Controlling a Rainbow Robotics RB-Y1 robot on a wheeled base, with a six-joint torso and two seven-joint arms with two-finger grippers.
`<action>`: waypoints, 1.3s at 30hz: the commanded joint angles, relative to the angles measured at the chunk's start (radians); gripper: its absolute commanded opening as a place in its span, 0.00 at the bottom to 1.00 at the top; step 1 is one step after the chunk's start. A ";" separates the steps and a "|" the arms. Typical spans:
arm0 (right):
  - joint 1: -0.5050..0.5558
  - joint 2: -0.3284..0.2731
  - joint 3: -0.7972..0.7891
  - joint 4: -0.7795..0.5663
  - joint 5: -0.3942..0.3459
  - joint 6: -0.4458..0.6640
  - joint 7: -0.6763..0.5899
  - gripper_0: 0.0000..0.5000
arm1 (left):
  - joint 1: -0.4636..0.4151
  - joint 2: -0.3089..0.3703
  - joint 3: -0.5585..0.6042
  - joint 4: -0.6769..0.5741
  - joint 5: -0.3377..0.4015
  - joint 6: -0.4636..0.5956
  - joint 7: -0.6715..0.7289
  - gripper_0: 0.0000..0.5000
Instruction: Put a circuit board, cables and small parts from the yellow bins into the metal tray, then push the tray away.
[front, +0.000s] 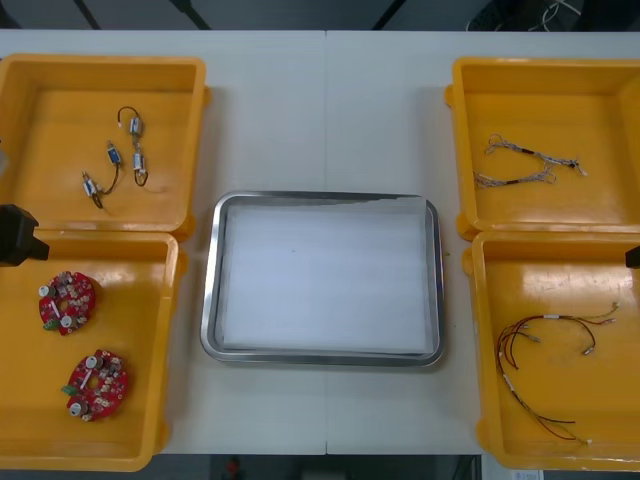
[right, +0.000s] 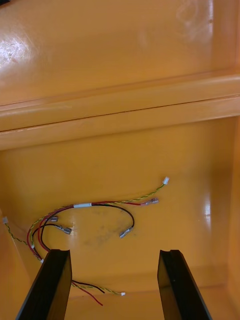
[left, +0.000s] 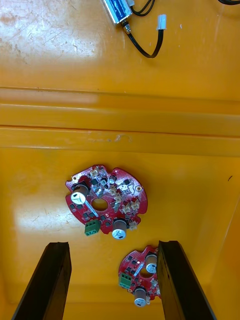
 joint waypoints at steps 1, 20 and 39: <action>0.008 0.005 -0.018 -0.003 0.007 0.006 0.010 1.00 | 0.014 0.048 0.014 -0.017 -0.009 -0.006 -0.035 1.00; 0.008 0.005 -0.018 -0.003 0.007 0.006 0.010 1.00 | 0.014 0.048 0.014 -0.017 -0.009 -0.006 -0.035 1.00; 0.008 0.005 -0.018 -0.003 0.007 0.006 0.010 1.00 | 0.014 0.048 0.014 -0.017 -0.009 -0.006 -0.035 1.00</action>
